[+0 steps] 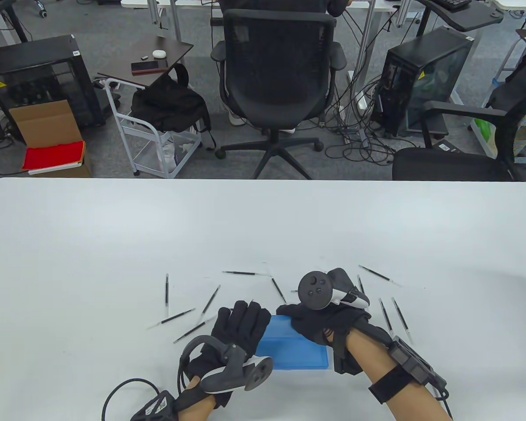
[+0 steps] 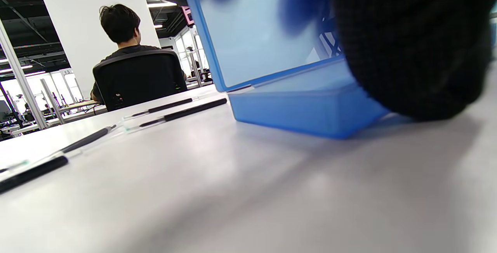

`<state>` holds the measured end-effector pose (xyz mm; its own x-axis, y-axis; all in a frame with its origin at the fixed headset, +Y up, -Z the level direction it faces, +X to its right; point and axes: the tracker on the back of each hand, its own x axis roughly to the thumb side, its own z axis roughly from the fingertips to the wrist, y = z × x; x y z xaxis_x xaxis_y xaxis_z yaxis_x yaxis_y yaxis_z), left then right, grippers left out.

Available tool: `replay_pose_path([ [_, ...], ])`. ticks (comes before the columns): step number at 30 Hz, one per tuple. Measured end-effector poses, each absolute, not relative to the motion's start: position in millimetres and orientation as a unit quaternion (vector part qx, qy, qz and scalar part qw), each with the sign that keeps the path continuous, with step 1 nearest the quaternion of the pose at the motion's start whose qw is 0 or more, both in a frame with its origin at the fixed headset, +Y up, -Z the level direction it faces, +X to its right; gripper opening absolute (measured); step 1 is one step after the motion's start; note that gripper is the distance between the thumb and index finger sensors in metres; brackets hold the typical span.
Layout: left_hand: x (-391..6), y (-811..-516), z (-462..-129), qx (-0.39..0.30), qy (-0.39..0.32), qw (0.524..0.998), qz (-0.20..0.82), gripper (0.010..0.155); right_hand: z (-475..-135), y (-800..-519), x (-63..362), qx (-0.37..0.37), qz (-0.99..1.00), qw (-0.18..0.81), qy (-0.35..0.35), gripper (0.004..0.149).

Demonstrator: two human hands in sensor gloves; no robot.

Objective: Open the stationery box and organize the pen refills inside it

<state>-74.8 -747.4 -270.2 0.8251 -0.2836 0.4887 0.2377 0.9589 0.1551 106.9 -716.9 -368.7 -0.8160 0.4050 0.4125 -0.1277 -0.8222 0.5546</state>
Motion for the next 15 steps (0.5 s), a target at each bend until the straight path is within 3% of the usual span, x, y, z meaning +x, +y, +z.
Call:
replay_pose_path([
  [3,-74.2,-746.9,-270.8,0.039,-0.260,0.954,-0.142,0.122,-366.2,-714.5,108.4,0.266,0.926,0.128,0.237,0.057],
  [10,-74.3,-746.5,-272.1,0.029,-0.257,0.955,-0.143,0.123,-345.8,-688.8,130.7,0.255,0.962,0.055,0.077,0.059],
  [15,-74.6,-747.0,-273.9,0.020,-0.256,0.957,-0.135,0.123,-331.8,-681.8,153.9,0.251,0.967,0.040,0.008,0.059],
])
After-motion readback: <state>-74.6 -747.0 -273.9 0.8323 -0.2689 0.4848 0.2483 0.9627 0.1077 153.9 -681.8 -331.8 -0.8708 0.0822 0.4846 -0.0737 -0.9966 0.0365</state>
